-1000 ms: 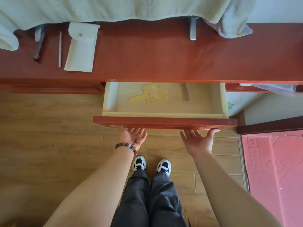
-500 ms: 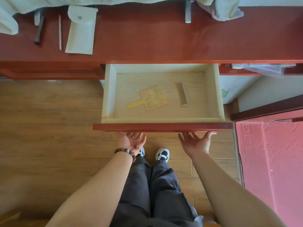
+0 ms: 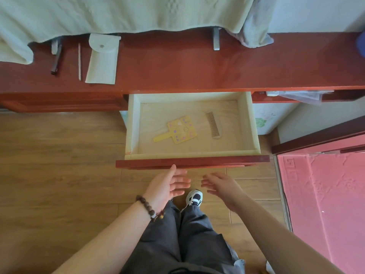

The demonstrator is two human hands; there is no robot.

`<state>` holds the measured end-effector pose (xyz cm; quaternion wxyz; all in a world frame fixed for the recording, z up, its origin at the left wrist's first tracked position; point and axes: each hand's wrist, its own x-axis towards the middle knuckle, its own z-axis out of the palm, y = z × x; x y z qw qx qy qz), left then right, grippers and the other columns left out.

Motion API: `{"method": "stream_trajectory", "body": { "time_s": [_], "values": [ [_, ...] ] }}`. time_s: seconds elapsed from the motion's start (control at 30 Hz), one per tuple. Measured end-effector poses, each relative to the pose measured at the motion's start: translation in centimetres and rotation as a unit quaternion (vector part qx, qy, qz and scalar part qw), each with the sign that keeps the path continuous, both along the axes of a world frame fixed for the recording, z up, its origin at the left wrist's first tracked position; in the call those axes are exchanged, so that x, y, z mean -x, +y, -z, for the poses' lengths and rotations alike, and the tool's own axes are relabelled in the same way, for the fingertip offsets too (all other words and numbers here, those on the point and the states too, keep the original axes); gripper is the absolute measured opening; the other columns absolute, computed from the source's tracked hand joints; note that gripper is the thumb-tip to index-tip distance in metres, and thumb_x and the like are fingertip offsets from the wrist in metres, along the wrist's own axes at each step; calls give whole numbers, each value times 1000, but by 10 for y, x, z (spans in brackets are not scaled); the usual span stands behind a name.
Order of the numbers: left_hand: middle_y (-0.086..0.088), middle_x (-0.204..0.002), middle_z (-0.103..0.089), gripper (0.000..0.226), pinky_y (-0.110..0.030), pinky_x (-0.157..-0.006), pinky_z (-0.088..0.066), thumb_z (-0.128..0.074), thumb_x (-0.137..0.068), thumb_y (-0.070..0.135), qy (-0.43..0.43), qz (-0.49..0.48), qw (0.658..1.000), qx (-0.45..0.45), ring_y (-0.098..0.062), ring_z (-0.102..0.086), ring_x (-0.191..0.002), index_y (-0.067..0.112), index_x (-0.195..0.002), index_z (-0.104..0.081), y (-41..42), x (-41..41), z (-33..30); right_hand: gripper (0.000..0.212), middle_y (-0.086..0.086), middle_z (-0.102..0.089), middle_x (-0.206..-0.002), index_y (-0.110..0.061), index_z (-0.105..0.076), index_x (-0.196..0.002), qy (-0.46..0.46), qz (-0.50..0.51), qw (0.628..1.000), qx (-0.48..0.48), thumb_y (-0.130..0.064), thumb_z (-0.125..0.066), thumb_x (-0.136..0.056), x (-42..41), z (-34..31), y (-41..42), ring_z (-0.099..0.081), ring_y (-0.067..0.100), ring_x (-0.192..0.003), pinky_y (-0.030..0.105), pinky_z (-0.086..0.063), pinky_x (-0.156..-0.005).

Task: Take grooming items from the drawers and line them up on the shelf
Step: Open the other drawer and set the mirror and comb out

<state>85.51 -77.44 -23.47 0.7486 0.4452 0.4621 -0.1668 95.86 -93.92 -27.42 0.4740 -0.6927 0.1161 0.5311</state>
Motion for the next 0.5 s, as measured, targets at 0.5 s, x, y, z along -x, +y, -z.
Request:
{"method": "stream_trajectory", "body": {
  "time_s": [0.5],
  "values": [
    [-12, -124, -45, 58, -43, -87, -49, -72, -80, 32, 128, 398, 724, -548, -32, -47, -113, 13, -125, -39, 101, -117, 76, 71, 13, -41, -133, -17, -41, -136, -296, -155, 910, 246, -41, -73, -78, -145, 17, 83, -52, 29, -105, 37, -45, -85]
  ]
}}
